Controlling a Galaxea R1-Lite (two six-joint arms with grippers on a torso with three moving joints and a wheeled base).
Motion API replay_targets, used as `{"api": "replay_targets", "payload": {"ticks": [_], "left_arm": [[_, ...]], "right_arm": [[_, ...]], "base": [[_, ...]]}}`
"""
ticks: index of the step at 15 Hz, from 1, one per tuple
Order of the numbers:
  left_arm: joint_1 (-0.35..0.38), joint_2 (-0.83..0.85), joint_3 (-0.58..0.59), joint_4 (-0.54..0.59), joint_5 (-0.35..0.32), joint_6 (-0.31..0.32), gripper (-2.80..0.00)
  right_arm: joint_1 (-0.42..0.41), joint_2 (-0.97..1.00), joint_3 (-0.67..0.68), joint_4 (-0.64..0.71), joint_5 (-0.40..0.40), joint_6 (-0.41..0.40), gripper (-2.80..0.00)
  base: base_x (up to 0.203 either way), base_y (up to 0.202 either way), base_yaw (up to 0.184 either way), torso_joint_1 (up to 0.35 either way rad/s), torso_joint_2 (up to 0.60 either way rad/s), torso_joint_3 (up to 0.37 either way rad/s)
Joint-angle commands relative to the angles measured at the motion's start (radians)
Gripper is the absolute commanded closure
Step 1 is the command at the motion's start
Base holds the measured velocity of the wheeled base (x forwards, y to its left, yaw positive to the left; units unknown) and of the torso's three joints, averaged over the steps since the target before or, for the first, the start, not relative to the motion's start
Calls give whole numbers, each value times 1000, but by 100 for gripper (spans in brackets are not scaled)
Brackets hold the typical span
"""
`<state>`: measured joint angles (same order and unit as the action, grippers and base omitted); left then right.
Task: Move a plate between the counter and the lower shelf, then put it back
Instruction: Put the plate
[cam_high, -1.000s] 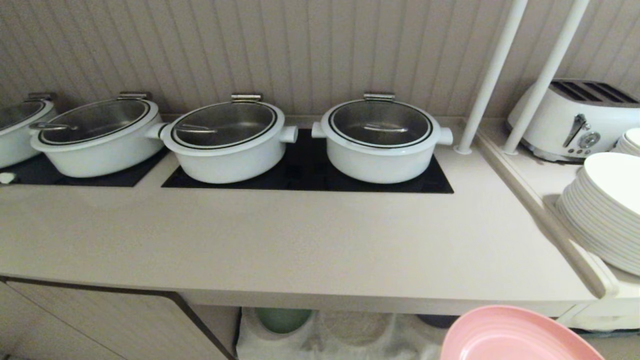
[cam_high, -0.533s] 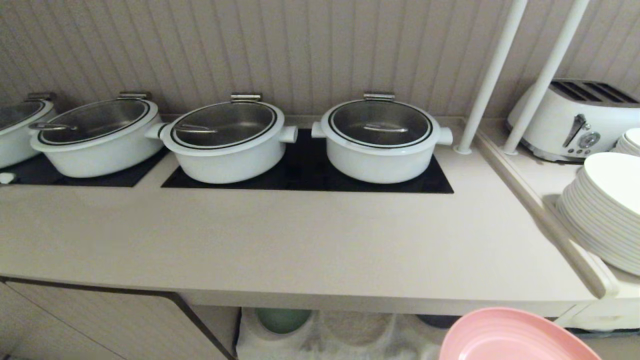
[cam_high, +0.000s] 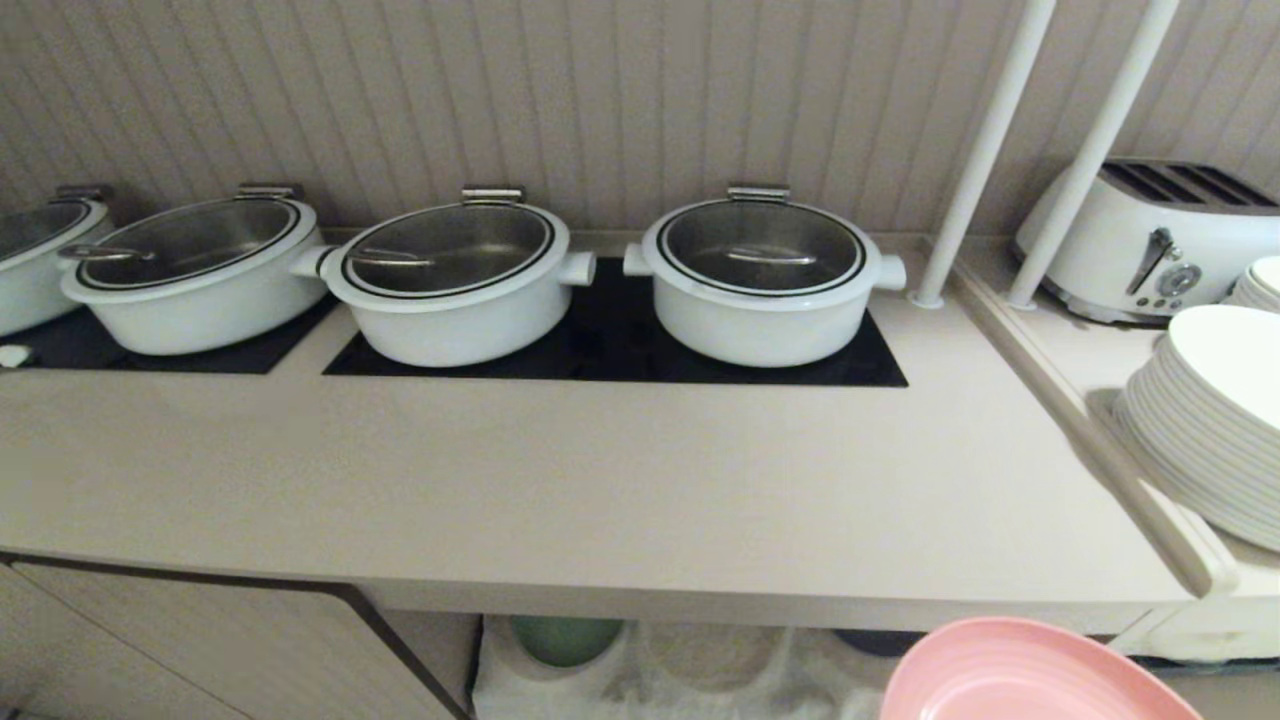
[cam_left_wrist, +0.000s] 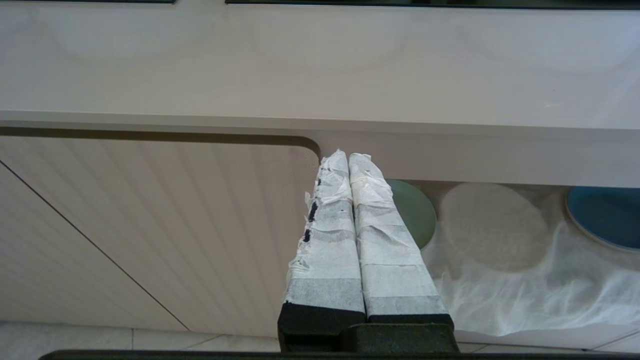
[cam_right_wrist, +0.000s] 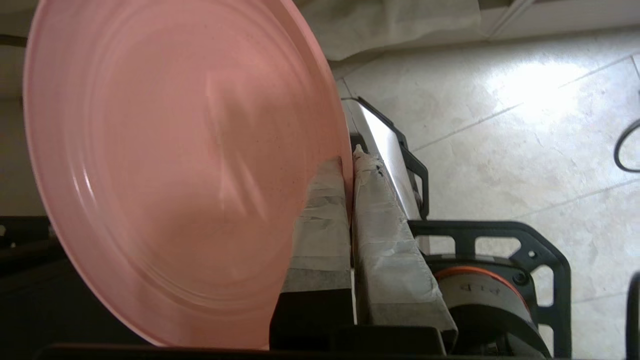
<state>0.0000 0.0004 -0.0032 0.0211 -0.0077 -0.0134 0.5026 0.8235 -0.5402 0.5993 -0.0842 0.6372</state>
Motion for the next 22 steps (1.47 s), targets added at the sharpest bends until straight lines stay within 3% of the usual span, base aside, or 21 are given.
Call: {"api": "replay_targets", "payload": {"ticks": [1,7,22], "left_arm": [[0,0,0,0,0,0,0],[0,0,0,0,0,0,0],[0,0,0,0,-2,0,0]], "right_arm": [[1,-11,-3,18,0,2,0],[-1,-41,-21,80,3,7,0],[-2,-46,-19,87,4,8,0]], "base": [[0,0,0,0,0,0],[0,0,0,0,0,0],[0,0,0,0,0,0]]}}
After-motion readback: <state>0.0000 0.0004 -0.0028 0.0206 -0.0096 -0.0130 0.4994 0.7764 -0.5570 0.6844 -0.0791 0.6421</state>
